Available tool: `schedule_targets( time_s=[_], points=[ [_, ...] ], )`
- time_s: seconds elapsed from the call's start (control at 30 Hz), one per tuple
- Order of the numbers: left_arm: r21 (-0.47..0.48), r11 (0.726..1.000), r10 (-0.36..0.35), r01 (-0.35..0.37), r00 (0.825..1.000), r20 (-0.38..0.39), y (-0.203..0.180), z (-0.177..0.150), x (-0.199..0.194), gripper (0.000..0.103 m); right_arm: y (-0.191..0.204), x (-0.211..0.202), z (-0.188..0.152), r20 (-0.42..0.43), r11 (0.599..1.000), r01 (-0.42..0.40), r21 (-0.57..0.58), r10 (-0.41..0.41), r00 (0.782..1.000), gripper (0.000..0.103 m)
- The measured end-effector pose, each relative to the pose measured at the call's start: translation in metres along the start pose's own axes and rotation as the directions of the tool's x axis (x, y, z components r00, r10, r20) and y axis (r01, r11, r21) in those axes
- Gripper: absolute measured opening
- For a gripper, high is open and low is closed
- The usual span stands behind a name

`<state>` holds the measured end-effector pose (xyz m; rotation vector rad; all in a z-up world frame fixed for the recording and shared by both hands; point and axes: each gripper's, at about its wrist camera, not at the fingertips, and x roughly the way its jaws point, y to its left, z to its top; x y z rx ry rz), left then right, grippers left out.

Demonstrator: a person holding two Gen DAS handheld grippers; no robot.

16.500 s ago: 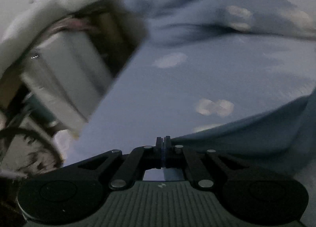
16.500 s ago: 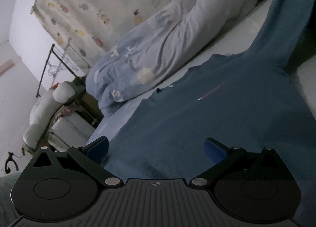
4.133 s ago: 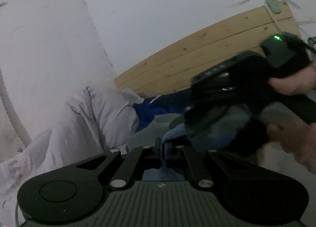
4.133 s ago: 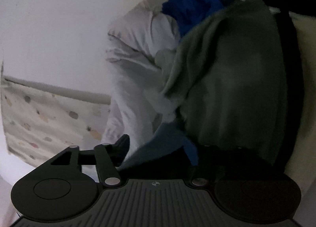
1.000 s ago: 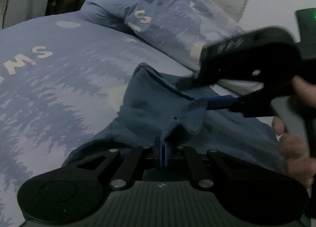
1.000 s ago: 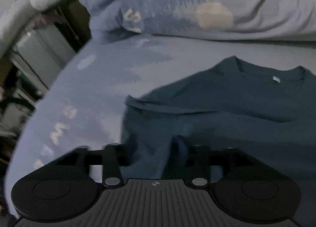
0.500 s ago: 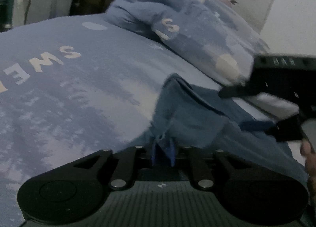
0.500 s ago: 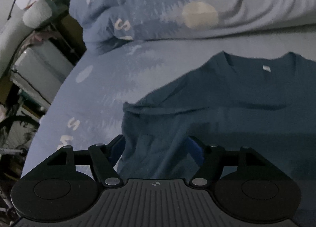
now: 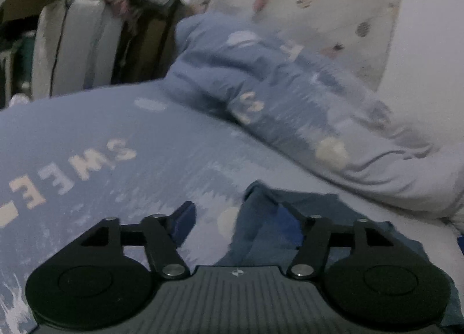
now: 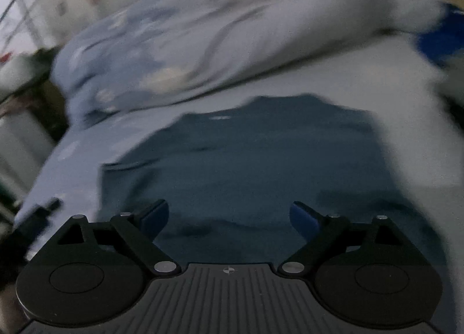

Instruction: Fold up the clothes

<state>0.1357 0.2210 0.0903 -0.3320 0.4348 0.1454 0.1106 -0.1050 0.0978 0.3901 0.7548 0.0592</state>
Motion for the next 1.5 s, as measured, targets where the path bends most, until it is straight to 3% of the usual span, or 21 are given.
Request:
schedule_targets(
  time_s=[0.1,0.27,0.43,0.57,0.67,0.73,0.83,0.93,1.03,1.17,1.27,1.4,1.5],
  points=[
    [0.011,1.000,-0.020,0.020,1.000,0.017,-0.003,0.008,-0.019,0.087,-0.048,-0.066,-0.016,0.043,0.997,0.061,0.057,-0.063,0.997,0.093],
    [0.038,0.997,-0.074,0.074,0.997,0.007,-0.007,0.021,-0.076,0.088,-0.119,-0.173,-0.040,0.095,0.983,0.135,0.126,-0.147,0.985,0.094],
    [0.095,0.987,-0.128,0.128,0.992,0.000,-0.004,0.044,-0.164,0.089,-0.130,-0.260,-0.060,0.104,0.995,0.094,0.014,-0.095,0.990,0.094],
    [0.170,0.977,-0.132,0.130,0.991,0.002,0.001,0.058,-0.239,0.093,-0.135,-0.295,-0.079,0.061,0.998,0.035,-0.050,-0.032,0.998,0.094],
    [0.188,0.975,-0.120,0.119,0.993,-0.008,0.011,0.064,-0.288,0.096,-0.148,-0.290,-0.101,-0.018,0.999,0.041,-0.031,-0.042,0.999,0.094],
    [0.193,0.973,-0.118,0.125,0.992,-0.045,0.015,0.059,-0.312,0.101,-0.156,-0.266,-0.123,-0.105,0.996,0.090,-0.029,-0.092,0.990,0.094],
    [0.208,0.969,-0.107,0.135,0.984,-0.142,0.014,0.032,-0.324,0.102,-0.163,-0.212,-0.162,-0.261,0.989,0.141,-0.033,-0.145,0.954,0.093],
    [0.196,0.972,-0.073,0.128,0.962,-0.263,0.017,-0.008,-0.311,0.100,-0.166,-0.168,-0.193,-0.347,0.977,0.203,-0.069,-0.214,0.913,0.092],
    [0.161,0.984,-0.015,0.080,0.929,-0.369,0.029,-0.046,-0.280,0.095,-0.168,-0.142,-0.212,-0.369,0.966,0.236,-0.106,-0.258,0.893,0.085],
    [0.161,0.987,0.061,0.022,0.870,-0.489,0.041,-0.087,-0.234,0.093,-0.167,-0.121,-0.217,-0.364,0.956,0.248,-0.159,-0.291,0.885,0.084],
    [0.199,0.979,0.137,-0.029,0.824,-0.550,0.045,-0.112,-0.198,0.078,-0.169,-0.111,-0.217,-0.341,0.957,0.248,-0.153,-0.287,0.895,0.084],
    [0.215,0.975,0.168,-0.051,0.803,-0.571,0.054,-0.132,-0.166,0.074,-0.173,-0.108,-0.212,-0.312,0.962,0.233,-0.141,-0.267,0.912,0.078],
    [0.187,0.982,0.138,-0.034,0.804,-0.578,0.061,-0.133,-0.163,0.078,-0.173,-0.106,-0.213,-0.307,0.963,0.220,-0.158,-0.259,0.916,0.073]
  ],
)
